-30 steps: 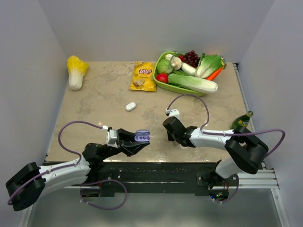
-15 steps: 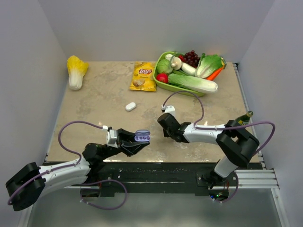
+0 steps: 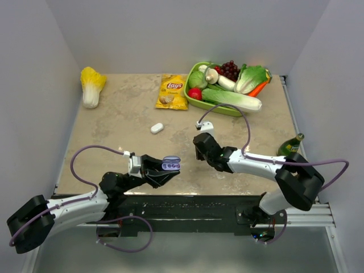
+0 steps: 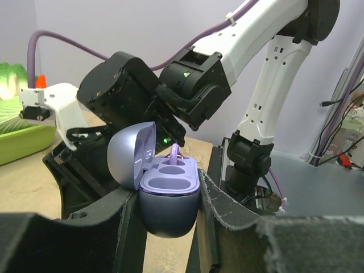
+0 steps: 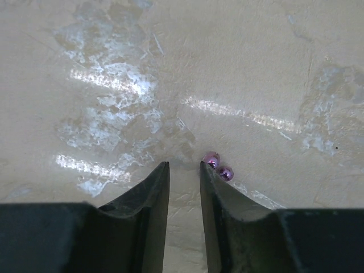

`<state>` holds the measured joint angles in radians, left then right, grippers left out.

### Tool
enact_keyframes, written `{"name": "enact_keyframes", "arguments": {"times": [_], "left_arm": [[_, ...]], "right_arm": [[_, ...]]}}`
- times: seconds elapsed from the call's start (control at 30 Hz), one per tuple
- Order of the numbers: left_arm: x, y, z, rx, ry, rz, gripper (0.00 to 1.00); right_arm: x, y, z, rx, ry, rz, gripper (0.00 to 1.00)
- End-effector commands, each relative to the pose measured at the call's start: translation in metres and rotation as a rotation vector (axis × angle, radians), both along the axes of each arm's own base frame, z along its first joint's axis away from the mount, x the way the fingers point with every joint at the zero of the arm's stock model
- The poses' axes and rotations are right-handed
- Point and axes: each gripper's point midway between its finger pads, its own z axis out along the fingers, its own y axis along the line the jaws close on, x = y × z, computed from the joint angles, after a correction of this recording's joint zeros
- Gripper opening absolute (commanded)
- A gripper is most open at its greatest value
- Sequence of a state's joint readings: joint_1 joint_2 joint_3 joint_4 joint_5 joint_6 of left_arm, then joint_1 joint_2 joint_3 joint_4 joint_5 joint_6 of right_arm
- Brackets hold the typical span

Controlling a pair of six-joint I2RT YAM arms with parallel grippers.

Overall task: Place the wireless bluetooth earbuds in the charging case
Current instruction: Pick up the earbud from the center of the board.

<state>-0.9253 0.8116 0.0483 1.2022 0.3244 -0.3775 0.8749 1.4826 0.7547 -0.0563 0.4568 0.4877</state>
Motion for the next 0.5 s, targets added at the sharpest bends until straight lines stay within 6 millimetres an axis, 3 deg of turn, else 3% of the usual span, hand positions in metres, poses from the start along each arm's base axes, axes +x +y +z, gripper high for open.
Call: {"name": "enact_keyframes", "arguments": {"times": [0.0, 0.47], "left_arm": [[-0.007, 0.010, -0.040, 0.052, 0.024, 0.010, 0.00], [-0.009, 0.013, -0.043, 0.051, 0.030, 0.011, 0.00]], "right_arm": [[0.008, -0.004, 0.009, -0.040, -0.033, -0.004, 0.34], [0.006, 0.001, -0.017, -0.059, 0.035, 0.023, 0.38]]}}
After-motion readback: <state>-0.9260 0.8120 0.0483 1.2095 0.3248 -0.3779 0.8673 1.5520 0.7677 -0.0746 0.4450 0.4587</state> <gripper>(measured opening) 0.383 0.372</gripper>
